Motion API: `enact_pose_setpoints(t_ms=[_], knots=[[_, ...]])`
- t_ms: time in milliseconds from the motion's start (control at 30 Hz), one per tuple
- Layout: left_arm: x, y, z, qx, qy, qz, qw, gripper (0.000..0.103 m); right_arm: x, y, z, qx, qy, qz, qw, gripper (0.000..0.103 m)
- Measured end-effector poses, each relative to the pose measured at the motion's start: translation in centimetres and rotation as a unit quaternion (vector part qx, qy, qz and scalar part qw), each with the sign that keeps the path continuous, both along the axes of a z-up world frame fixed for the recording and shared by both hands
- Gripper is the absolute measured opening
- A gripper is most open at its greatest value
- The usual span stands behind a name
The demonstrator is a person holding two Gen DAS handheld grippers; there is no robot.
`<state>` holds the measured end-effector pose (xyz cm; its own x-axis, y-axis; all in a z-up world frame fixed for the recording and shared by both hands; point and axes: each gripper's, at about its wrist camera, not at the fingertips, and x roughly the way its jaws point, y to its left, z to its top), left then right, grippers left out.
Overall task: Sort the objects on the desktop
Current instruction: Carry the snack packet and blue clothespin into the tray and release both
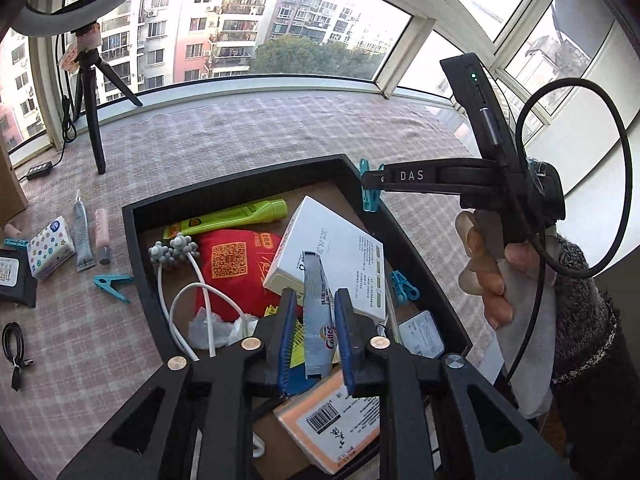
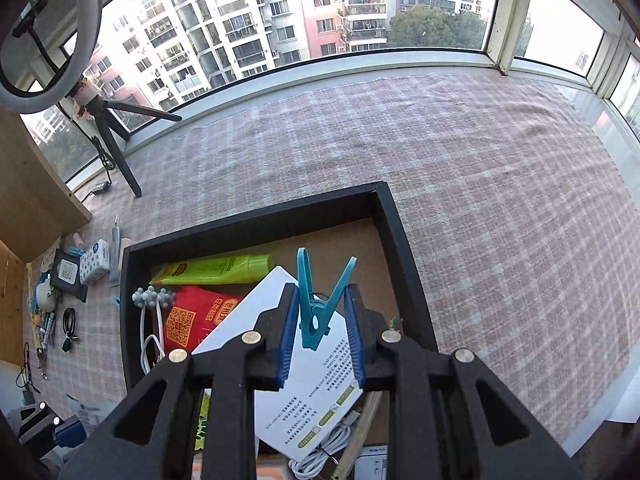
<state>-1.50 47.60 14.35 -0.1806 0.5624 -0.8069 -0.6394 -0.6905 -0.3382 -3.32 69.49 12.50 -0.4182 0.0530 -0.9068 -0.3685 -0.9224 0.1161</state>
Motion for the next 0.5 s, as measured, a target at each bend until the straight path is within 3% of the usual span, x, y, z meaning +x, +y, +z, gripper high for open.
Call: enact_pose_setpoints(t_ms=[33, 167, 500], knots=[[0.1, 0.3, 0.0, -0.001, -0.001, -0.001, 1.0, 0.056, 0.0, 0.2, 0.0, -0.003, 0.0, -0.004, 1.0, 0.034], [0.5, 0.4, 0.4, -0.007, 0.026, 0.0, 0.9996, 0.056, 0.2, 0.3, 0.4, -0.009, 0.013, -0.006, 1.0, 0.039], [-0.9, -2.5, -0.6, -0.014, 0.014, 0.041, 0.999, 0.055, 0.0, -2.3, 0.4, -0.021, 0.018, 0.019, 0.999, 0.039]])
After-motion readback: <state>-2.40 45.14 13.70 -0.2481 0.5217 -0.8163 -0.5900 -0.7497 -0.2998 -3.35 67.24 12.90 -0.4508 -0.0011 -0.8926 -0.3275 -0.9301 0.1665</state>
